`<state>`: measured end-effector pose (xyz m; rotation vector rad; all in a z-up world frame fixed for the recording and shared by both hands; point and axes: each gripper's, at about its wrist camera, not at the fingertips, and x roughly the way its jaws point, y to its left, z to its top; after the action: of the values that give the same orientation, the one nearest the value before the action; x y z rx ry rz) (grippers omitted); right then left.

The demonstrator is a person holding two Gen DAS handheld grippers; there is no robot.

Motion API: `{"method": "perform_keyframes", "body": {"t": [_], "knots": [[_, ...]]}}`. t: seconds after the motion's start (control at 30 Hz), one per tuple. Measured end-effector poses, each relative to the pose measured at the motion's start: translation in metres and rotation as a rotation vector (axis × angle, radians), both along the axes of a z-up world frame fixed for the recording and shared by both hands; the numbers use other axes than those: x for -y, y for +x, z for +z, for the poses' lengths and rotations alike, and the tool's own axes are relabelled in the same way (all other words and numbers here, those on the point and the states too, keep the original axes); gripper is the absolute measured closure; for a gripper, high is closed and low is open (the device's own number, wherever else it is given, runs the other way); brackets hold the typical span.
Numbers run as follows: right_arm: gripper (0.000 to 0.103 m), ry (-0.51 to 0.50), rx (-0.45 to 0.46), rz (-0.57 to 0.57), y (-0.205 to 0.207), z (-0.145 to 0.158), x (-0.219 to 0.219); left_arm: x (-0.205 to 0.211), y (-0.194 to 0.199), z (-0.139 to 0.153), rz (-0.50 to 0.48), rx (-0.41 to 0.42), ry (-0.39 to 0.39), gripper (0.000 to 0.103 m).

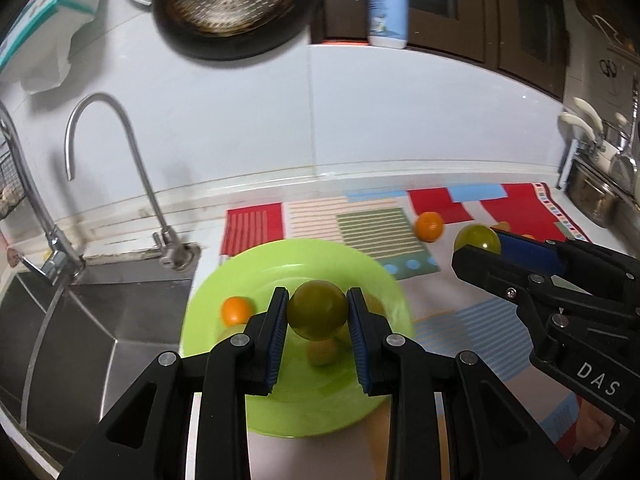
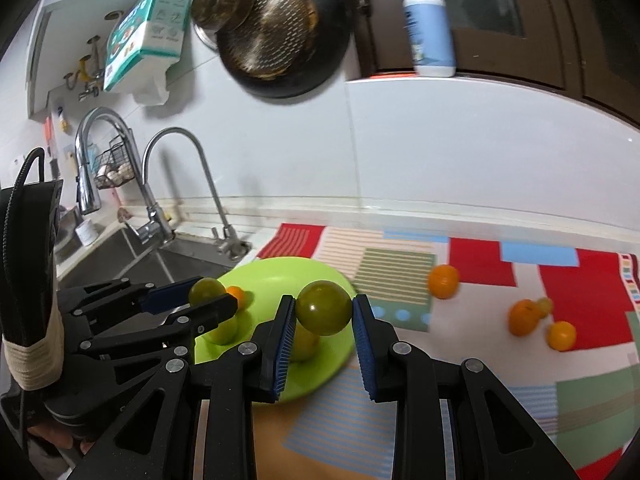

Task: Organize fruits
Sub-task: 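Carry both limes onto the green plate and open both grippers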

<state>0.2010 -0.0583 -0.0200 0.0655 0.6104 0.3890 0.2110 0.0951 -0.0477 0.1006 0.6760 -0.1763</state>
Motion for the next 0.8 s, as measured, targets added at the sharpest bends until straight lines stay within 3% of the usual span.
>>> {"method": "perform_keyframes", "body": {"t": [0.43,0.8], "knots": [[0.073,-0.034,-0.073,0.089,0.051,-0.03,-0.048,-0.032,0.036,-0.03,0.034,-0.069,-0.016,0.073],[0.073,-0.049,-0.109,0.107,0.076,-0.051,-0.058,-0.033,0.056,-0.045,0.026,-0.101,-0.007,0.073]]}}
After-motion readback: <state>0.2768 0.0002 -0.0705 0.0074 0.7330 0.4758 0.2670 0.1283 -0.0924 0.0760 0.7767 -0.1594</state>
